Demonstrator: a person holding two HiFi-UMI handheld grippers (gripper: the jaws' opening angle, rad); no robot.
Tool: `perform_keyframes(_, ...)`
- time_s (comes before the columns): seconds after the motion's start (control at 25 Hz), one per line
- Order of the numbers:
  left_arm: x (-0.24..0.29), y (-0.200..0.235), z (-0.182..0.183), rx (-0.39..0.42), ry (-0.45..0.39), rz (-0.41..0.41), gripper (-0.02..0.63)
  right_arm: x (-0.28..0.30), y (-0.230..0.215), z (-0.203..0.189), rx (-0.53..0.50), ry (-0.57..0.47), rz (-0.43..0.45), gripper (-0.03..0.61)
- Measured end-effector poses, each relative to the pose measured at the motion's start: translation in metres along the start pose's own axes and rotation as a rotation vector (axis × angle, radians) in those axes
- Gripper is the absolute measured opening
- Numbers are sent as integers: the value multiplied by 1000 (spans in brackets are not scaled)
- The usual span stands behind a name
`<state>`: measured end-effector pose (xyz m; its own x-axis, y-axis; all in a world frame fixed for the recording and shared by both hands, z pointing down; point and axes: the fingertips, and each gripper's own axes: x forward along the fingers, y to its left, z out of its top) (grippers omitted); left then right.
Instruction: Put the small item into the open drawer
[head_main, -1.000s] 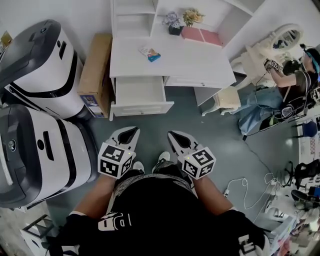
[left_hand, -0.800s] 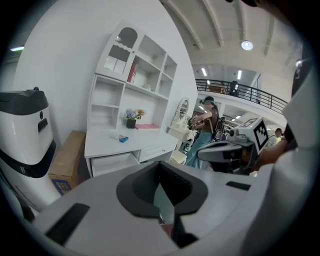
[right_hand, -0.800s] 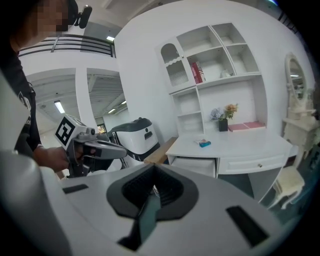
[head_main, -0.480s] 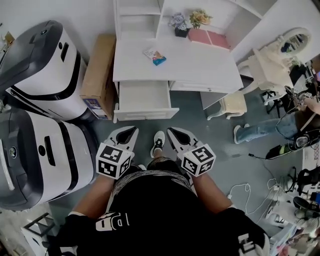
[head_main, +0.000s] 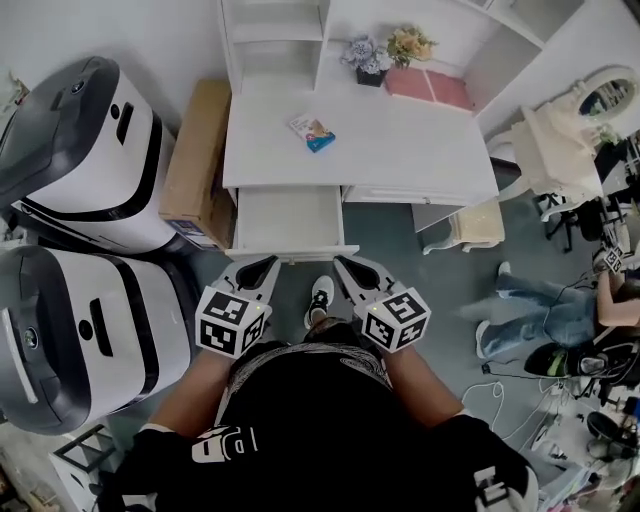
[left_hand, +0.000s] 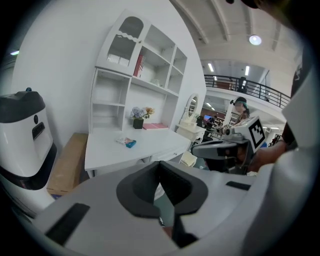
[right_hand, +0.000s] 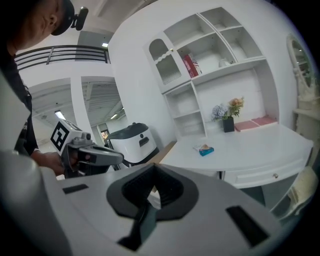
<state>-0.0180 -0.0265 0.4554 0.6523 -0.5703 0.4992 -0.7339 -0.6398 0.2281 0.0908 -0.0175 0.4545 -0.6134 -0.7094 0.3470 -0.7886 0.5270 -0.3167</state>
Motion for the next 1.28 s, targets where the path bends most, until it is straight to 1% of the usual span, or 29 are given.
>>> perform_keyframes(0.32, 59, 25, 41, -22, 29, 42, 14, 36, -69, 34, 30, 19, 26, 8)
perform_keyframes(0.52, 91, 35, 70, -23, 22, 52, 14, 52, -117, 61, 33, -3, 15, 8)
perform_keyframes(0.72, 119, 49, 90, -23, 30, 102, 14, 69, -152, 77, 26, 3, 39, 8)
perform_keyframes(0.84, 132, 54, 95, -21, 40, 126, 14, 78, -166, 81, 18, 10, 58, 8)
perform_keyframes(1.04, 141, 63, 106, -19, 32, 152, 14, 93, -179, 84, 4, 33, 83, 8)
perform_keyframes(1.28, 140, 83, 110, -25, 31, 153, 14, 112, -182, 90, -8, 47, 71, 8)
